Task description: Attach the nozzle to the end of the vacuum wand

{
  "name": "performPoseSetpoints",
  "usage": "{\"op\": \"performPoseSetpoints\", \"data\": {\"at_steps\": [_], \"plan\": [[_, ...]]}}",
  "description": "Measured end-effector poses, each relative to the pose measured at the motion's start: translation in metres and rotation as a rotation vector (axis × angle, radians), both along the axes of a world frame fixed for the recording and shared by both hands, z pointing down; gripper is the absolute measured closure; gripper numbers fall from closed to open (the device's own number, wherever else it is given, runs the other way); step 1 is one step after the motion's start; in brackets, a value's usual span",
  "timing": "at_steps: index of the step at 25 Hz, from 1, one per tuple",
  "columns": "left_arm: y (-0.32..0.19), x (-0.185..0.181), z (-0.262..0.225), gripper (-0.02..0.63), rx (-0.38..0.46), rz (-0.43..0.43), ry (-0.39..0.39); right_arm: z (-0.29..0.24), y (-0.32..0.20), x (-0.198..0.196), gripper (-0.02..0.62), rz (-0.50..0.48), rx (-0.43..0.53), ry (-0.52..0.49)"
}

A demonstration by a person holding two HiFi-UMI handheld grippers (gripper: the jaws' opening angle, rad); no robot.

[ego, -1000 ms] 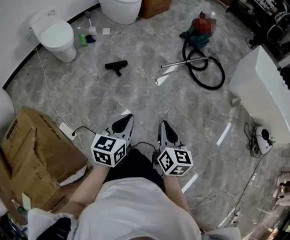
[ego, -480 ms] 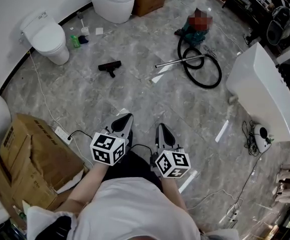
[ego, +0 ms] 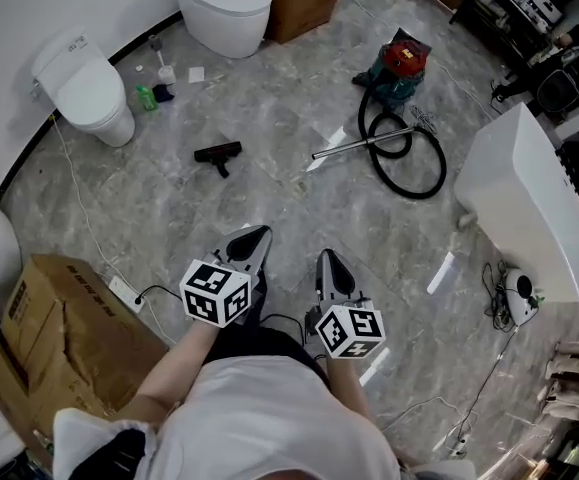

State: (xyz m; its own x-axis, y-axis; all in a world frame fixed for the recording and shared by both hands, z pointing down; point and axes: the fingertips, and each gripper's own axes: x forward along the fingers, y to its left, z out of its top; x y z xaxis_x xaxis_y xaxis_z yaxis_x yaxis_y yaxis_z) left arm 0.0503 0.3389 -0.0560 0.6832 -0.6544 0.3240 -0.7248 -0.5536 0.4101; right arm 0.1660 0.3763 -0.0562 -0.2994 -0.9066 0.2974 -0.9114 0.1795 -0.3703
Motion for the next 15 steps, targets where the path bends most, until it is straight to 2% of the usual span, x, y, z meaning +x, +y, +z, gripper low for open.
{"op": "performPoseSetpoints", "data": {"at_steps": [2,7,15], "plan": [[-0.025,-0.003,-0.002,0.597,-0.002,0.002,0.009,0.000,-0.026,-0.001,0.578,0.004,-0.007,0.007],[-0.084,-0.017,0.001,0.597,-0.015,-0.010,0.019,-0.002,-0.088,-0.012,0.578,-0.014,-0.009,-0.066],[-0.159,-0.031,0.008,0.597,-0.013,-0.015,0.023,-0.004,-0.168,-0.022,0.578,-0.009,0.019,-0.029]]}}
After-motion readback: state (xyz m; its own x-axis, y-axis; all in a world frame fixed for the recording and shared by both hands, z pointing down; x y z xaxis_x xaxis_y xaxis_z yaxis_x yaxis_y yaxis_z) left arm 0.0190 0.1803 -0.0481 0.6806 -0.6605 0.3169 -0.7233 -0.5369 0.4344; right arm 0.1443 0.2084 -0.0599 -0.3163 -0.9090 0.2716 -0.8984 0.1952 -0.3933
